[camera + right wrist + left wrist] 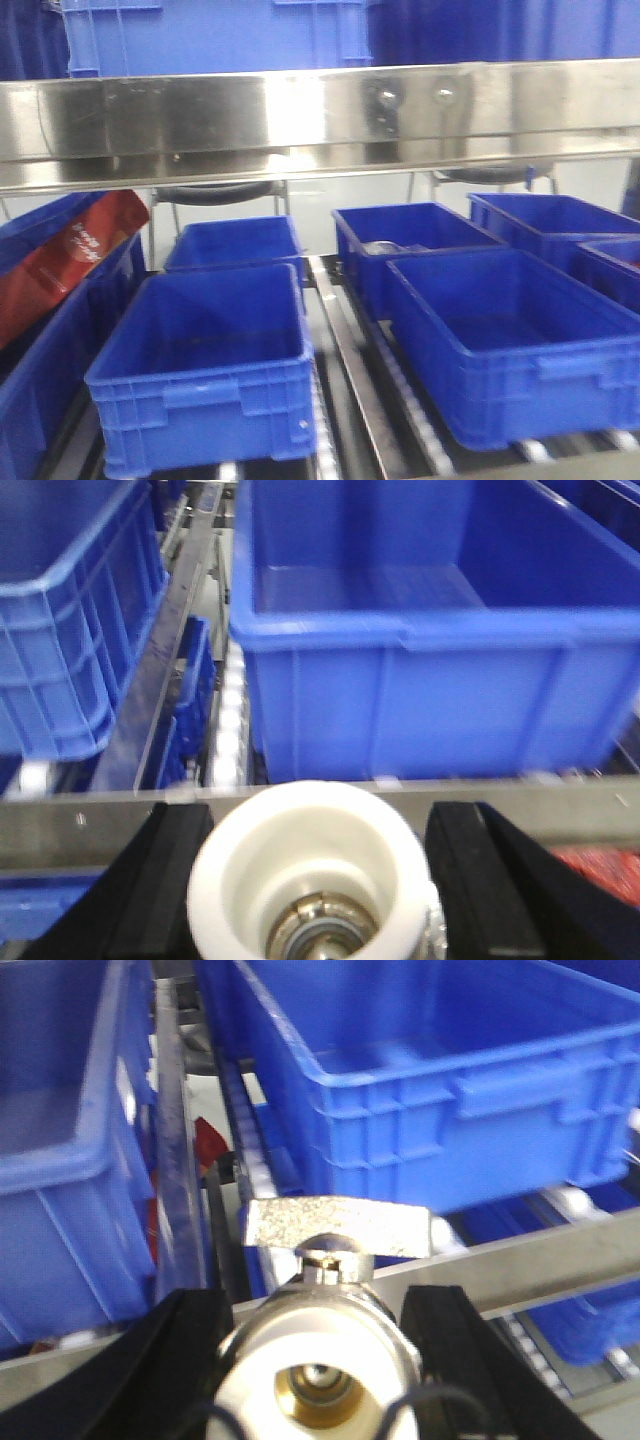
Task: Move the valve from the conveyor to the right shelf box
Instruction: 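Drive up to the steel shelf with blue boxes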
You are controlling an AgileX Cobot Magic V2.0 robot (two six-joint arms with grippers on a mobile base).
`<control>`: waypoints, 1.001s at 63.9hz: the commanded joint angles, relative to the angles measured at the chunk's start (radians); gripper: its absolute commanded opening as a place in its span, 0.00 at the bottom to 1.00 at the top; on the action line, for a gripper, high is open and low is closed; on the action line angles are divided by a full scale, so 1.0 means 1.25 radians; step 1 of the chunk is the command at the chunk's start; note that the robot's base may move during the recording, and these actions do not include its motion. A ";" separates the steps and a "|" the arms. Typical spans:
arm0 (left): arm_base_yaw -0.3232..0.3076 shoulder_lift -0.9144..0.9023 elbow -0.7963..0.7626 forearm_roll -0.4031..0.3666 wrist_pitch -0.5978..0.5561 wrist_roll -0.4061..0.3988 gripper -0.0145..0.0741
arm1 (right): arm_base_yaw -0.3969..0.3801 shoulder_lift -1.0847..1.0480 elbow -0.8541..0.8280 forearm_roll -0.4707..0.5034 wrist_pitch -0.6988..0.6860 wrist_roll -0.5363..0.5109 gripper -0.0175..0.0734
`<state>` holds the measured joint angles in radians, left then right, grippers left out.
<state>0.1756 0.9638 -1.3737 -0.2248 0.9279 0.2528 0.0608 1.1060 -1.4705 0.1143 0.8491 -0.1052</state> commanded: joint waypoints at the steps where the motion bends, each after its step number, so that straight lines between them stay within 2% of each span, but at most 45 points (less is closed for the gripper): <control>1: -0.002 -0.010 -0.007 -0.011 -0.045 -0.001 0.04 | -0.006 -0.007 -0.012 -0.002 -0.058 -0.002 0.02; 64: -0.002 -0.010 -0.007 -0.011 -0.045 -0.001 0.04 | -0.006 -0.007 -0.012 -0.002 -0.058 -0.002 0.02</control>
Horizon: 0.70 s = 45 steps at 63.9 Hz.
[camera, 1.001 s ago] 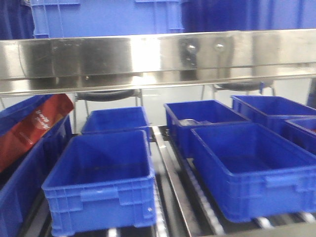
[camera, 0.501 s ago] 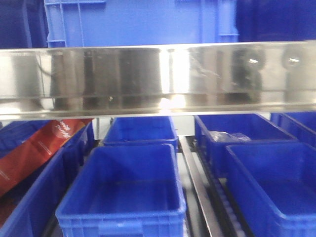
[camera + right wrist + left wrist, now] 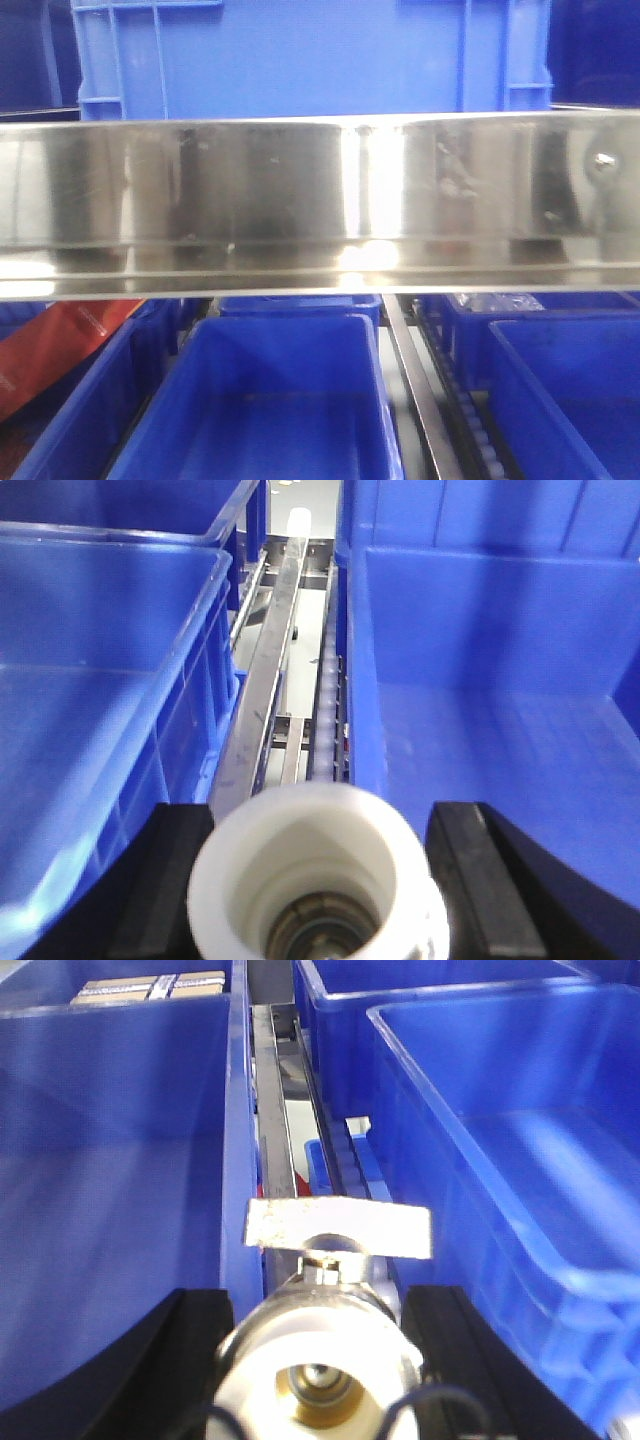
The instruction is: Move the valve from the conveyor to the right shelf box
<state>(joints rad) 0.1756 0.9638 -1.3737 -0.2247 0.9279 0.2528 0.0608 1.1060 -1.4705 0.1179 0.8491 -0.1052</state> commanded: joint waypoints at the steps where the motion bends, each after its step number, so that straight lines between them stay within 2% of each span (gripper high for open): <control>1: -0.002 -0.010 -0.007 -0.011 -0.045 -0.001 0.04 | -0.006 -0.007 -0.012 -0.005 -0.058 -0.002 0.02; 45: -0.002 -0.008 -0.007 -0.011 -0.045 -0.001 0.04 | -0.006 -0.007 -0.012 -0.005 -0.058 -0.002 0.02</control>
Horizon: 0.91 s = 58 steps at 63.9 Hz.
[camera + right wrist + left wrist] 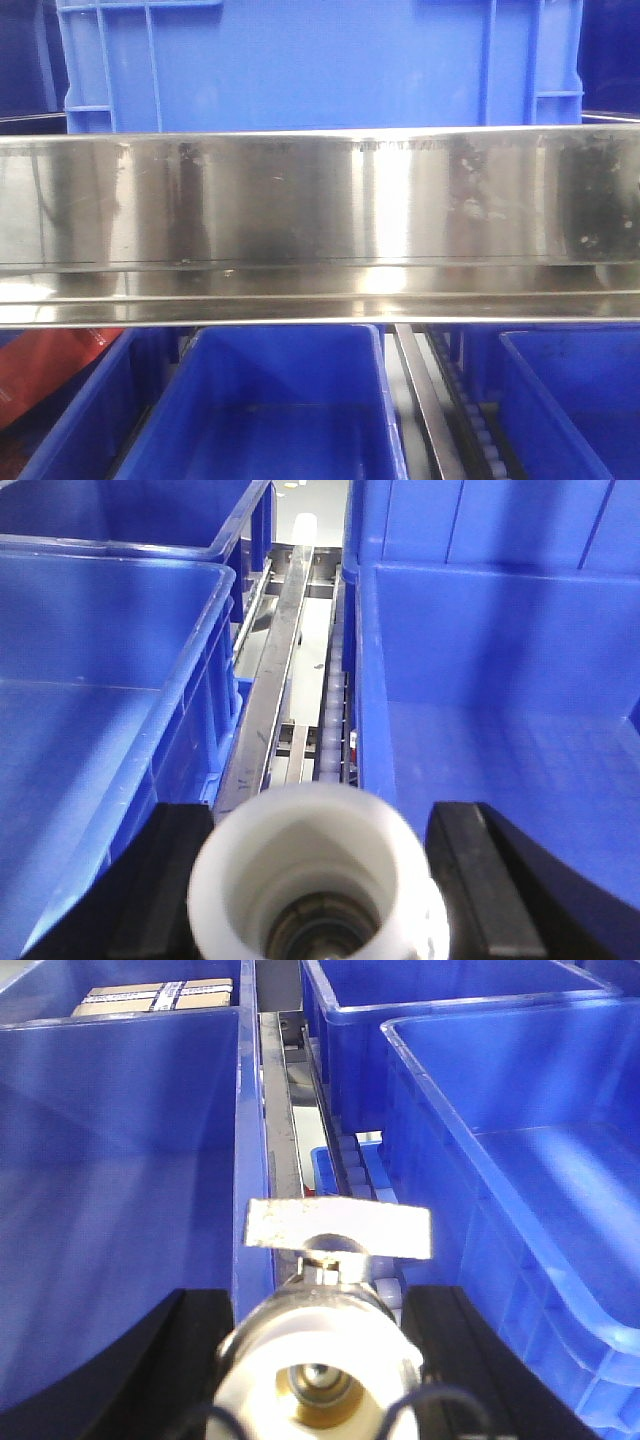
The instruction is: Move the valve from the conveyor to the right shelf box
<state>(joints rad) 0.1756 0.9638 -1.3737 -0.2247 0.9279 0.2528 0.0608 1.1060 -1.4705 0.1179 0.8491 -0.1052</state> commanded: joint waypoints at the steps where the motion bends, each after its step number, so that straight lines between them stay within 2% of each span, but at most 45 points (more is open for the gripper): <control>1: -0.002 -0.008 -0.007 -0.011 -0.045 -0.001 0.04 | -0.006 -0.007 -0.012 -0.005 -0.058 -0.002 0.02; 58: -0.002 -0.008 -0.007 -0.011 -0.052 -0.001 0.04 | -0.006 -0.007 -0.012 -0.005 -0.058 -0.002 0.02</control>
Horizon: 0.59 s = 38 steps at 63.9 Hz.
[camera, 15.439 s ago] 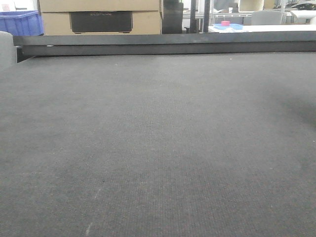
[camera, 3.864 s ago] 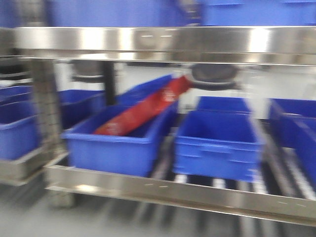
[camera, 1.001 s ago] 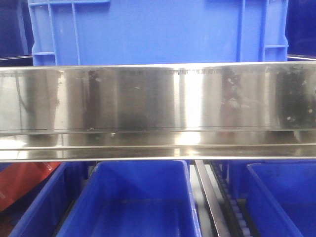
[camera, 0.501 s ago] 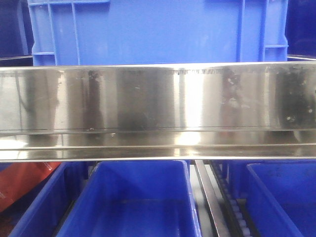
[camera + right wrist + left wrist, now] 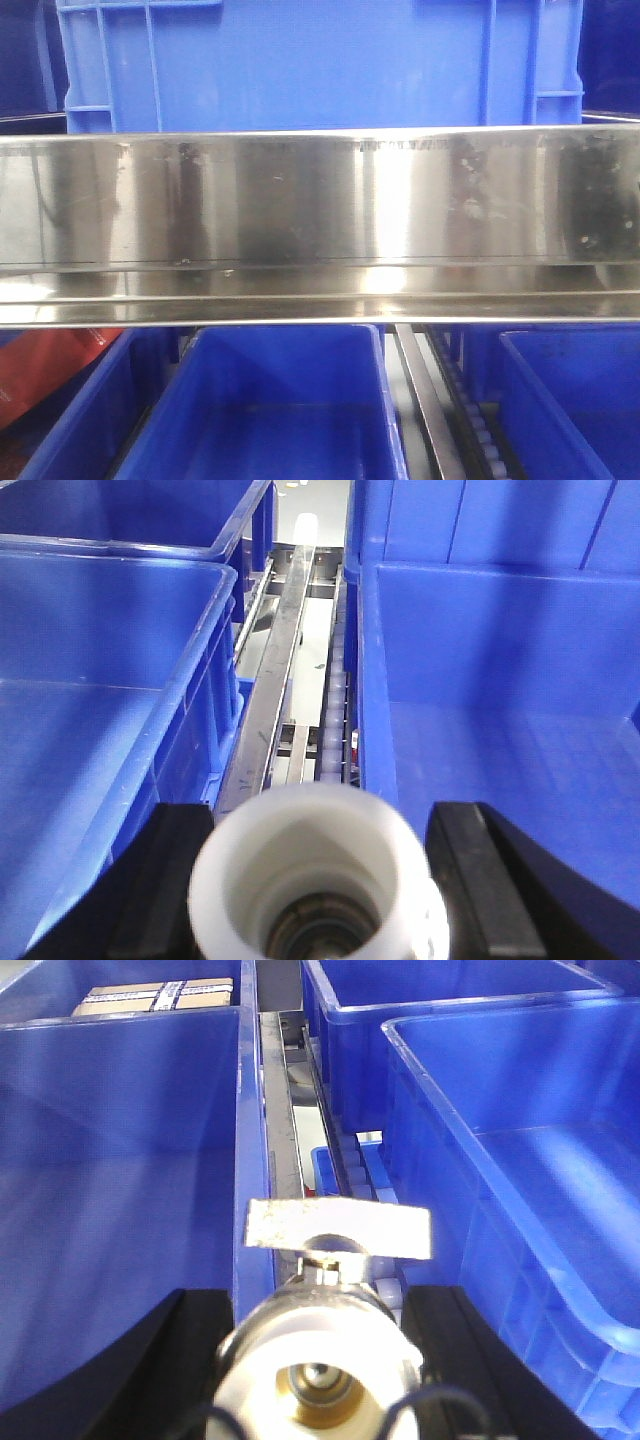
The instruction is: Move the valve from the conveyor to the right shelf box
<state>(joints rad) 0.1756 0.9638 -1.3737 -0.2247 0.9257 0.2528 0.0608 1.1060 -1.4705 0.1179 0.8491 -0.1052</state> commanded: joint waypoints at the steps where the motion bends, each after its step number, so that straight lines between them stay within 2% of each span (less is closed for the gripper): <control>1: -0.002 -0.008 -0.007 -0.011 -0.050 -0.001 0.04 | -0.006 -0.007 -0.012 -0.005 -0.058 -0.002 0.02; 29: -0.004 -0.005 -0.007 -0.025 -0.048 -0.001 0.04 | -0.006 -0.007 -0.012 -0.005 -0.052 -0.002 0.02; 32: -0.017 0.001 -0.009 -0.025 -0.051 -0.001 0.04 | -0.006 -0.007 -0.018 -0.002 -0.064 -0.002 0.02; 38: -0.077 0.037 -0.045 -0.025 -0.054 -0.001 0.04 | -0.004 -0.004 -0.043 0.007 -0.076 -0.002 0.02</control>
<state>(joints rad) 0.1361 0.9801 -1.3855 -0.2290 0.9137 0.2528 0.0608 1.1060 -1.4791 0.1179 0.8452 -0.1052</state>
